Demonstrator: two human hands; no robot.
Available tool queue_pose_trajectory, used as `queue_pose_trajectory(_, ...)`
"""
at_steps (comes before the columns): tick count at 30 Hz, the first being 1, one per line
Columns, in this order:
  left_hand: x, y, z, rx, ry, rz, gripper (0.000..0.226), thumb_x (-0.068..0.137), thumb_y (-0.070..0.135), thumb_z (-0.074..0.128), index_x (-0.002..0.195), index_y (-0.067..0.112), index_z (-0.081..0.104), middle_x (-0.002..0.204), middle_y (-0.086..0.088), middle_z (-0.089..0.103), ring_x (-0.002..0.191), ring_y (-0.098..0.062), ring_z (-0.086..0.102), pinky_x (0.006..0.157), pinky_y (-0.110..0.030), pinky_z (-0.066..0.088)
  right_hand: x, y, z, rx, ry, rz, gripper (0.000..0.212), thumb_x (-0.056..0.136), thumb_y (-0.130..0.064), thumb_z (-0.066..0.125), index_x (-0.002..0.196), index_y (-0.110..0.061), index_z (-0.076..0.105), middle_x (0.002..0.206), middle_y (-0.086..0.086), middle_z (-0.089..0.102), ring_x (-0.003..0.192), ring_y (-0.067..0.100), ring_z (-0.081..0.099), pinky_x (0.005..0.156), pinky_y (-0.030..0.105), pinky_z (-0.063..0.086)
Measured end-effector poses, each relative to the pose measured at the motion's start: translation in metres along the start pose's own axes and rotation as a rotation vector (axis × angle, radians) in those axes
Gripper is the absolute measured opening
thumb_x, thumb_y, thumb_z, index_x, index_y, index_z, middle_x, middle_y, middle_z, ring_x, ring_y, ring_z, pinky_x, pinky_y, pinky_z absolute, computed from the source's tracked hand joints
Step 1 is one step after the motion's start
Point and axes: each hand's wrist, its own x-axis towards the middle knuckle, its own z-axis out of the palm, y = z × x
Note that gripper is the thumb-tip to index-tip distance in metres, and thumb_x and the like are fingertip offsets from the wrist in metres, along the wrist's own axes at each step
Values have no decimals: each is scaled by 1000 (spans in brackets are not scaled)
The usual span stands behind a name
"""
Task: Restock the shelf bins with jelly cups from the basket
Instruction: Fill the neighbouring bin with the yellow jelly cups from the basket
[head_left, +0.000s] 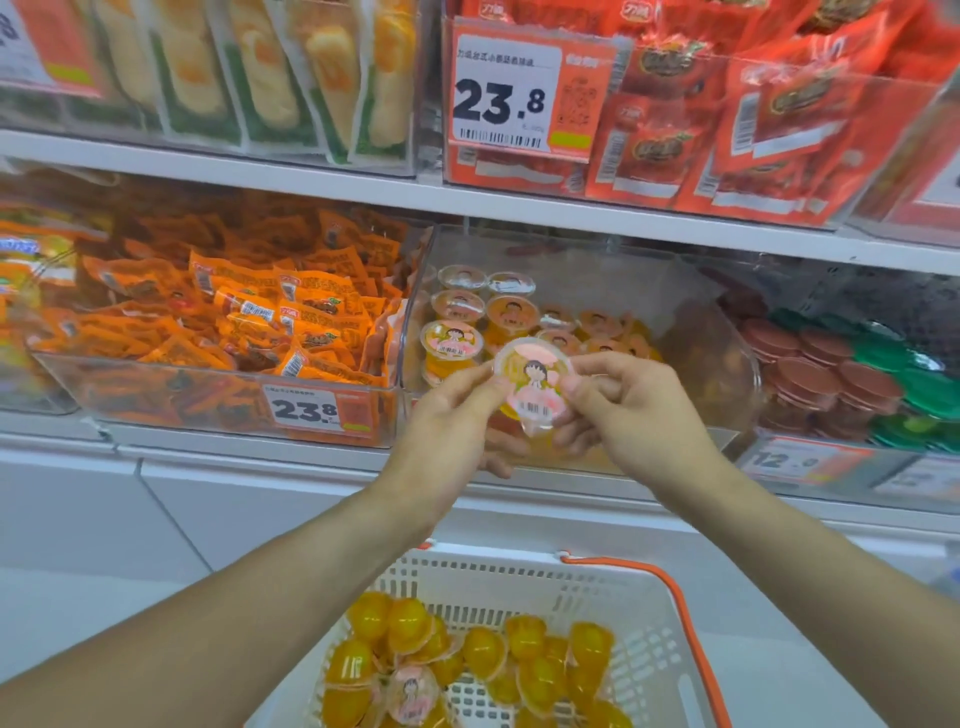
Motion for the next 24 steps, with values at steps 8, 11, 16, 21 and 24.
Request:
queue_pose_trajectory(8,4,-18,-28,1053,71,269,55,93,28,55,145,25,40,125,6,28,72,-12,55,69,-29,41,102,9,-4,-318,48,198,19,100,-5,46,111,-5,62,73,8,62,54,16,53,54,28,45)
queue_pose_trajectory(11,5,-20,-28,1062,66,284,57,92,29,56,146,23,37,127,3,27,77,-16,52,71,-26,38,112,16,6,-453,-28,264,15,95,-3,51,102,-2,64,81,12,62,62,22,56,54,29,47)
queue_pose_trajectory(16,6,-24,-29,1090,57,316,56,92,30,55,143,22,36,127,2,26,88,-18,46,70,-26,37,114,21,20,-391,21,281,29,102,-5,42,77,-12,53,68,11,58,53,19,50,51,30,39)
queue_pose_trajectory(21,9,-28,-30,1105,56,361,55,91,30,55,142,21,36,126,1,26,99,-22,50,72,-27,38,114,23,24,-434,63,221,14,103,-12,45,96,-10,58,74,11,63,58,20,57,62,36,50)
queue_pose_trajectory(24,11,-32,-30,1112,61,381,55,91,30,55,142,21,36,126,1,26,97,-20,50,70,-25,38,107,18,20,-611,31,203,28,103,-25,47,89,-6,62,79,11,65,70,27,60,64,35,51)
